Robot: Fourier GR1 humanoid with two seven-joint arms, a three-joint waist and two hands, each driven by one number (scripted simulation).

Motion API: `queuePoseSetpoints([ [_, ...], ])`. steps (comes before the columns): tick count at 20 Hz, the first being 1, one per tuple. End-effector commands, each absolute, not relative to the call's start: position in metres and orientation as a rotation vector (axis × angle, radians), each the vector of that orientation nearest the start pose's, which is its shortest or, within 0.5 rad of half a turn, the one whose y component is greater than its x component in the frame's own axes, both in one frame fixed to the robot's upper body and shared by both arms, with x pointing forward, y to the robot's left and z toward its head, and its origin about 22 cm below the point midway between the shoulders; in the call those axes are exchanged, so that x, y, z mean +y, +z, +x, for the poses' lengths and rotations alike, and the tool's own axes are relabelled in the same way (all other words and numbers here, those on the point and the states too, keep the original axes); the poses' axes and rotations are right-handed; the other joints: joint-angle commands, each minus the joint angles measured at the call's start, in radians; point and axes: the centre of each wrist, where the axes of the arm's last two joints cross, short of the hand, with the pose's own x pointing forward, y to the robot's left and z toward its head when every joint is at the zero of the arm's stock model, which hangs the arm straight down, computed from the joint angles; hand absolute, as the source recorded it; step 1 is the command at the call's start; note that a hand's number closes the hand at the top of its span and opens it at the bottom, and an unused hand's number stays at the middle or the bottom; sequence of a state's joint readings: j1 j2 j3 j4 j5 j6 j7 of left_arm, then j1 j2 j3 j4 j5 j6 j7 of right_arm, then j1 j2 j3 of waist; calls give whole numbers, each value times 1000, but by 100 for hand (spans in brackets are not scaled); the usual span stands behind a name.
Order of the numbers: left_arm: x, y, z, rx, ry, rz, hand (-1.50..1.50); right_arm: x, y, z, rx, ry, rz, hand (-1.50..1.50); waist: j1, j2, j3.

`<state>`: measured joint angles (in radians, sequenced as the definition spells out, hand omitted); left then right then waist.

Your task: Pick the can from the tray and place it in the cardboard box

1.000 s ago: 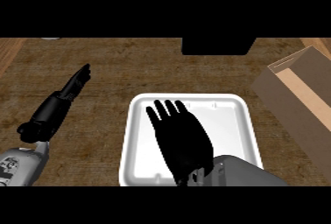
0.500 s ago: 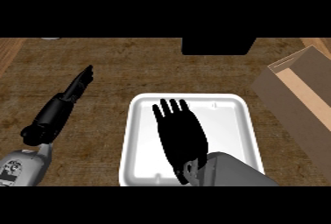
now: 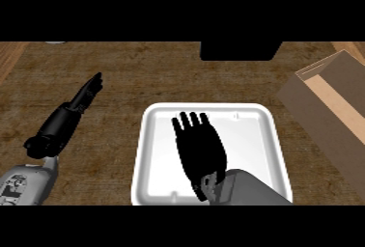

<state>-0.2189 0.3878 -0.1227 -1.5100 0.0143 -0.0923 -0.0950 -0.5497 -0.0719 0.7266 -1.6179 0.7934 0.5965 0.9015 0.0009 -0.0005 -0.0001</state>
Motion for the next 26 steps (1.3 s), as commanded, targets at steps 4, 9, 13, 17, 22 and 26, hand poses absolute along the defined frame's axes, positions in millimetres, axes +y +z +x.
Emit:
queuePoseSetpoints([
  [4,279,73,288,-1768,-537,80,0,-35,93,263,-998,1606,-811,-150,2,0,0],
  [9,278,62,287,-1739,-527,93,0,-49,81,264,-964,1580,-896,-150,1,0,0],
  [13,270,76,291,-1746,-511,92,0,-41,84,258,-947,1586,-851,-150,1,0,0],
  [17,264,63,277,-1738,-537,80,0,-56,52,271,-955,1586,-810,-150,3,0,0],
  [22,279,59,297,-1753,-525,94,0,-31,38,258,-1093,1710,-795,150,2,2,0],
  [26,269,75,284,-1746,-534,97,0,-58,42,265,-1192,1690,-872,150,2,-1,0],
])
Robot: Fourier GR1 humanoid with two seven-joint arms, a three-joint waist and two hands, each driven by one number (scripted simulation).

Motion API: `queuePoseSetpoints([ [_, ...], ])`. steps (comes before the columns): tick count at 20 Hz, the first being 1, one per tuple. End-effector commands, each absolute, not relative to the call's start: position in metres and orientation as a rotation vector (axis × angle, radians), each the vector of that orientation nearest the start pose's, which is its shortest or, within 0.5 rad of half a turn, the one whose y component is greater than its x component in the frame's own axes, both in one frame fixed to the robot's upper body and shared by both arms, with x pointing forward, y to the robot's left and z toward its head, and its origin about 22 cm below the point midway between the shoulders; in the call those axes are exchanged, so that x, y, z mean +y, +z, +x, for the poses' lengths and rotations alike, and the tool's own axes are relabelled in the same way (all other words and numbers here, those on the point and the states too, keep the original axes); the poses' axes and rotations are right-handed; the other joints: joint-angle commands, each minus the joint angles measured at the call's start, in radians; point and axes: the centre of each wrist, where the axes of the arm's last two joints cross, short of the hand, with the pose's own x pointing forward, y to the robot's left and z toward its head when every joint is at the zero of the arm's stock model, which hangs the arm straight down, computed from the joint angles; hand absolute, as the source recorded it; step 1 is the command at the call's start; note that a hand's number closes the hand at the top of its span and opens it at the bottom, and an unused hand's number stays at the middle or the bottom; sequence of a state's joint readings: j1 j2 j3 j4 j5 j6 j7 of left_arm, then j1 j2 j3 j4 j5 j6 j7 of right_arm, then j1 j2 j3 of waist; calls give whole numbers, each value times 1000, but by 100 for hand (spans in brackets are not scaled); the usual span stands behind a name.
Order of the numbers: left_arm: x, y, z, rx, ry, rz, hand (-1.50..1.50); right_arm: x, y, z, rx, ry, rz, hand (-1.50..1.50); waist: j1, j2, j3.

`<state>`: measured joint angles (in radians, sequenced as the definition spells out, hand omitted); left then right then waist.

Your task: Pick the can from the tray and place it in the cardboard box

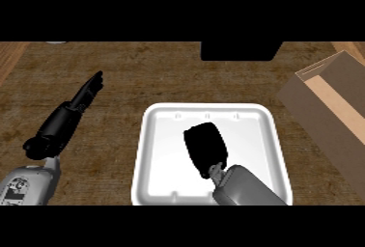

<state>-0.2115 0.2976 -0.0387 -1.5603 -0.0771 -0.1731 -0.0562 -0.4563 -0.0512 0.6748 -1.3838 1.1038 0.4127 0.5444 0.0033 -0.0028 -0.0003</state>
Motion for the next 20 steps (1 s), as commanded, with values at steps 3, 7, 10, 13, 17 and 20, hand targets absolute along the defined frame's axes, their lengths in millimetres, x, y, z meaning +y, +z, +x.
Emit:
queuePoseSetpoints([
  [3,275,64,296,-1755,-525,98,0,-49,42,272,-1250,1683,-907,150,-2,3,0],
  [7,263,67,299,-1759,-533,86,0,-41,60,289,-1338,1624,-910,150,0,3,0],
  [10,267,51,282,-1750,-530,93,0,-91,55,317,-1325,1394,-877,150,5,6,1],
  [13,265,69,289,-1757,-522,96,0,-116,66,338,-1374,1240,-861,150,5,5,1],
  [17,282,65,284,-1754,-552,115,0,-110,96,327,-1474,1253,-975,150,-4,0,0],
  [20,271,71,284,-1729,-544,93,0,-115,111,321,-1531,1253,-1076,150,-6,-1,0],
])
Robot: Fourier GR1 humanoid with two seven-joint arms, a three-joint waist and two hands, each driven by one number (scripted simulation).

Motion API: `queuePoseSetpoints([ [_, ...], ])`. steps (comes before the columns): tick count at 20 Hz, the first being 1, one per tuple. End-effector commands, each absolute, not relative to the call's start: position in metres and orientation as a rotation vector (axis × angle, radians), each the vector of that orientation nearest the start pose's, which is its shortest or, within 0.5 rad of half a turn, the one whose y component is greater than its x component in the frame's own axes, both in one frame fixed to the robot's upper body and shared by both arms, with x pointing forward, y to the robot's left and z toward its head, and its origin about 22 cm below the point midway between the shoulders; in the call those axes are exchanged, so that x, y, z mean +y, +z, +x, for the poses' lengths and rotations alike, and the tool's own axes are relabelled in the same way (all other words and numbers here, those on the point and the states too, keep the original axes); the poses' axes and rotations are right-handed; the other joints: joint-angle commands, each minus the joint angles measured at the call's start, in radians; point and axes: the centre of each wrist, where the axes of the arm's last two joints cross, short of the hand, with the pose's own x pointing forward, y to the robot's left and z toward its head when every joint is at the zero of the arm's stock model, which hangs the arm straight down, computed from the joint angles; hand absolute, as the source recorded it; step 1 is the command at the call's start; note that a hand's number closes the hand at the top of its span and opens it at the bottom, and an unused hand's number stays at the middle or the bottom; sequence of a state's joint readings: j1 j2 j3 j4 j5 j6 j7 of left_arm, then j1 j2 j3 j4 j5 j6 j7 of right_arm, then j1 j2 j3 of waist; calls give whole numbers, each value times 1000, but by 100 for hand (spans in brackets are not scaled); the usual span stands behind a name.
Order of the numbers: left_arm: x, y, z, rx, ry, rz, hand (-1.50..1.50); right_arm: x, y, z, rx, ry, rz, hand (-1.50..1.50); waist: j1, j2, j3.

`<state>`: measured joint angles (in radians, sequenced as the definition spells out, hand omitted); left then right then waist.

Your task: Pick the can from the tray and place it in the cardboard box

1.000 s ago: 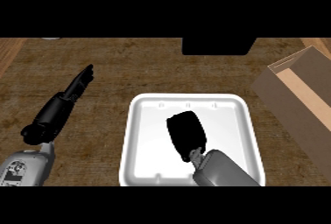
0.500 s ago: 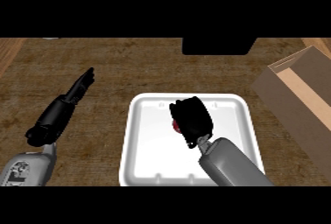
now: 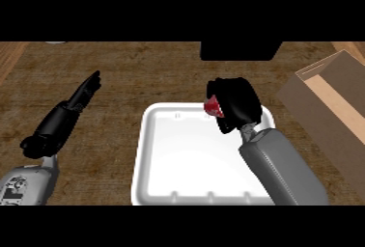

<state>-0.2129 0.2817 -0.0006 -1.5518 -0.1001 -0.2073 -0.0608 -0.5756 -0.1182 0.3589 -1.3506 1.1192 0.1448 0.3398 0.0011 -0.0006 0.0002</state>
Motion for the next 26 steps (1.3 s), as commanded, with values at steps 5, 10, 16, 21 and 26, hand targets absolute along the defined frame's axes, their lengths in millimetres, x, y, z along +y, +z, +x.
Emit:
queuePoseSetpoints([
  [5,265,70,294,-1755,-526,130,0,-141,165,327,-1555,1003,-1158,150,-10,-2,0],
  [10,264,64,284,-1754,-520,104,0,-160,203,322,-1503,610,-1229,150,-13,-5,0],
  [16,279,62,274,-1740,-531,94,0,-227,235,335,-1427,409,-1356,150,4,-1,0],
  [21,266,69,300,-1755,-534,90,0,-287,241,345,-1369,357,-1363,150,-2,2,0],
  [26,261,51,282,-1747,-537,90,0,-331,215,350,-1149,536,-1395,150,3,1,0],
])
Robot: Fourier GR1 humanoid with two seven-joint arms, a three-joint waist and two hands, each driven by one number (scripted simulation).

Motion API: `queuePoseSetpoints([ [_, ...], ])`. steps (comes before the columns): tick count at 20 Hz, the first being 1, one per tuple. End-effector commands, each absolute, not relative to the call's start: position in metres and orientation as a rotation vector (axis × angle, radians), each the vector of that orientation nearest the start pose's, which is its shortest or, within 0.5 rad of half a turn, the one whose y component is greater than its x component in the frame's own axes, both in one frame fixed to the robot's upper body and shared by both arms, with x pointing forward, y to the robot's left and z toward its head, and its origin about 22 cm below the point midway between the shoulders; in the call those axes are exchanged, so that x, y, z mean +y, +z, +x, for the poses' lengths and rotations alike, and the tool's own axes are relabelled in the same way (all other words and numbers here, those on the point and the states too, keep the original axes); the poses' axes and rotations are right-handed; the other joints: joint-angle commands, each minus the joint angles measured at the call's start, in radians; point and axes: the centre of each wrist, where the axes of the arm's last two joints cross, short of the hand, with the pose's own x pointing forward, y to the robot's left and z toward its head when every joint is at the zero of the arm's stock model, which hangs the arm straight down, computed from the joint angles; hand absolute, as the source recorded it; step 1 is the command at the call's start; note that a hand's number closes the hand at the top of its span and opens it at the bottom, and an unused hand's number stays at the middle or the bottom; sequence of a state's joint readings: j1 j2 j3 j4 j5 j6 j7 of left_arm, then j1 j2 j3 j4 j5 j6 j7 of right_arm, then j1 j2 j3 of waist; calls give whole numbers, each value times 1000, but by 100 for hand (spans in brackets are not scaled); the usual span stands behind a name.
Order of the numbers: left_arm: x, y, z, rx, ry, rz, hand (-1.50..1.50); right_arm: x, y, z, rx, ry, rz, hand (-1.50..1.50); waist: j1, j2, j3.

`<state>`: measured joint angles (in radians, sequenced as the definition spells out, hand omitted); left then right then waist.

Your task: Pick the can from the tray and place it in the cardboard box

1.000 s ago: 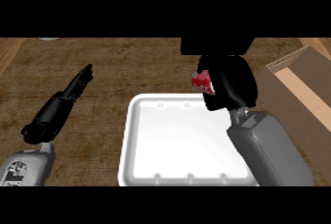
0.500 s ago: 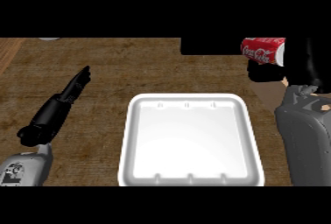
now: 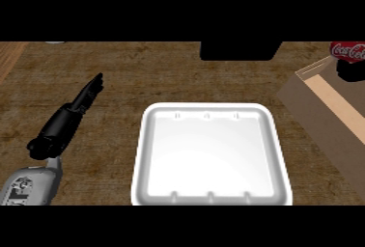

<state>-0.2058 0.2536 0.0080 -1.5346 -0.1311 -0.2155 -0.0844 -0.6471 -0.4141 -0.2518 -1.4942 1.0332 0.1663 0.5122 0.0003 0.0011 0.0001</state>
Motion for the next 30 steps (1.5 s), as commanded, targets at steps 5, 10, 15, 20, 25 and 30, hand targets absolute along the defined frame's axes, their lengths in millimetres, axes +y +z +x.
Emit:
queuePoseSetpoints([
  [5,263,64,298,-1748,-538,89,0,-387,209,352,-978,627,-1176,150,1,1,0],
  [10,266,57,290,-1745,-512,92,0,-415,188,349,-901,723,-1079,150,5,1,0],
  [15,275,65,292,-1747,-542,118,0,-453,167,334,-785,766,-972,-150,4,0,0],
  [20,271,67,310,-1730,-507,98,0,-463,172,325,-1002,804,-836,-150,-11,-1,0],
  [25,273,62,293,-1740,-512,124,0,-464,161,324,-1417,471,-819,-150,-12,-6,3],
  [30,273,49,285,-1717,-506,90,0,-483,167,327,-1621,-91,-569,-150,-8,-8,3],
])
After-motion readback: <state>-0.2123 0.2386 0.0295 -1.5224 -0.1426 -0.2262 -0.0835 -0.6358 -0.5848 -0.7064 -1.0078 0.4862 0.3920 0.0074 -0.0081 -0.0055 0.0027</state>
